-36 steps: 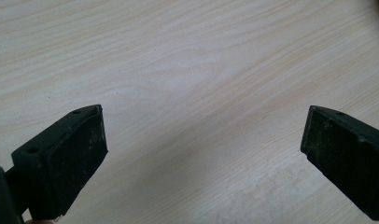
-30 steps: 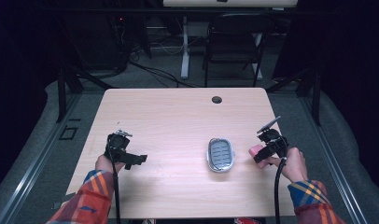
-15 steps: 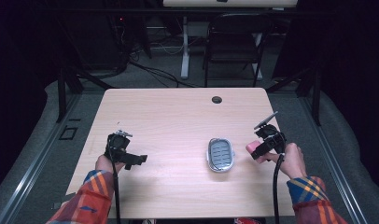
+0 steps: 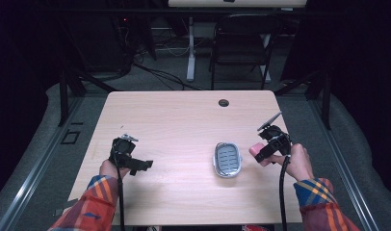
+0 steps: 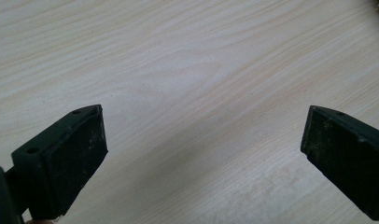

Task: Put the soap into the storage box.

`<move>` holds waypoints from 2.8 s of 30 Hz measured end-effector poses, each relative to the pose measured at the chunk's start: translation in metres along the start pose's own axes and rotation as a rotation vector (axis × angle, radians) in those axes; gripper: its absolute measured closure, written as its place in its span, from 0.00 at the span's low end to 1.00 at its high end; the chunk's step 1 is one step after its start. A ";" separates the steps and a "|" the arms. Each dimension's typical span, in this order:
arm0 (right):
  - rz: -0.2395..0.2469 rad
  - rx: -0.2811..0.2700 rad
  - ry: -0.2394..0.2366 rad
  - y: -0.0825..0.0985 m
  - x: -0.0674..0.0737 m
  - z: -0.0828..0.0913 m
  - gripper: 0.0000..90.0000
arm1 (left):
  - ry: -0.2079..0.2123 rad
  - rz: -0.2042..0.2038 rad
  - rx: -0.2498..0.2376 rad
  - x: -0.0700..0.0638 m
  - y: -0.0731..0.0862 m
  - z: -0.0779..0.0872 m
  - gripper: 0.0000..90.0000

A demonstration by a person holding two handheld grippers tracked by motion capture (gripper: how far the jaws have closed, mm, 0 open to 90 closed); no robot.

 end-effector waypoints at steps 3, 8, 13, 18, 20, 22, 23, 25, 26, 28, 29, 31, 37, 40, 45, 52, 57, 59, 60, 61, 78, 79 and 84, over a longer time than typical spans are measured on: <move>0.009 0.006 0.000 -0.003 0.003 0.002 0.41 | 0.001 0.002 0.004 0.001 0.000 -0.001 0.00; 0.033 -0.011 0.006 -0.014 0.009 0.006 0.41 | 0.002 0.001 0.005 0.000 -0.001 -0.002 0.00; 0.047 -0.028 -0.008 -0.022 0.017 0.008 0.41 | 0.002 -0.001 0.002 0.000 -0.001 -0.002 0.00; 0.059 -0.038 -0.017 -0.029 0.024 0.009 0.41 | 0.003 0.002 0.005 0.000 -0.001 -0.002 0.00; 0.081 -0.024 -0.016 -0.033 0.026 0.010 0.41 | 0.003 0.002 0.006 0.000 -0.001 -0.002 0.00; 0.090 -0.020 -0.011 -0.035 0.029 0.009 0.41 | 0.004 0.002 0.006 0.000 -0.001 -0.002 0.00; 0.096 -0.012 -0.012 -0.036 0.030 0.009 0.41 | 0.006 0.000 0.008 0.000 -0.001 -0.002 0.00; 0.089 -0.028 -0.020 -0.038 0.033 0.008 0.41 | 0.003 0.000 0.004 0.000 -0.001 -0.002 0.00; 0.102 -0.015 -0.014 -0.039 0.033 0.008 0.41 | 0.003 0.000 0.004 0.000 -0.001 -0.002 0.00; 0.108 -0.014 -0.014 -0.040 0.035 0.008 0.41 | 0.006 0.000 0.005 0.000 -0.001 -0.003 0.00; 0.109 -0.011 -0.018 -0.040 0.037 0.008 0.41 | 0.006 -0.002 0.005 0.000 -0.001 -0.003 0.00; 0.119 -0.005 -0.022 -0.041 0.038 0.009 0.41 | 0.005 -0.007 0.008 -0.001 -0.001 -0.003 0.00; 0.129 0.002 -0.019 -0.045 0.040 0.008 0.41 | 0.004 -0.005 0.006 -0.001 -0.001 -0.003 0.00; 0.144 0.015 -0.007 -0.047 0.044 0.007 0.41 | 0.009 -0.006 0.008 -0.001 -0.002 -0.003 0.00; 0.151 0.030 -0.014 -0.051 0.047 0.004 0.41 | 0.006 -0.007 0.006 -0.001 -0.002 -0.003 0.00; 0.169 0.058 0.001 -0.057 0.054 -0.004 0.41 | 0.008 -0.007 0.007 -0.001 -0.002 -0.003 0.00; 0.175 0.078 0.012 -0.060 0.060 -0.011 0.41 | 0.010 -0.008 0.007 -0.001 -0.002 -0.003 0.00; 0.173 0.082 0.008 -0.061 0.061 -0.014 0.41 | 0.008 -0.005 0.009 -0.001 -0.001 -0.003 0.00; 0.173 0.084 0.011 -0.061 0.062 -0.016 0.41 | 0.010 -0.004 0.009 -0.001 -0.001 -0.003 0.00; 0.164 0.083 0.009 -0.061 0.064 -0.018 0.41 | 0.010 -0.006 0.008 -0.001 -0.002 -0.003 0.00; 0.171 0.142 0.054 -0.064 0.080 -0.046 0.41 | 0.016 -0.005 0.012 -0.002 -0.003 -0.005 0.00; 0.182 0.150 0.060 -0.065 0.081 -0.046 0.41 | 0.017 -0.005 0.010 -0.002 -0.003 -0.005 0.00; 0.172 0.166 0.063 -0.065 0.085 -0.049 0.41 | 0.018 -0.004 0.012 -0.003 -0.004 -0.006 0.00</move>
Point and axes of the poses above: each handheld gripper's, and its own axes: z roughly backward along the jaws, y roughly out of its underside, x roughly to its left, the point moved 2 cm from there along -z, roughly forward along the jaws, and after that the axes turned 11 degrees about -x, right-handed, at the moved point
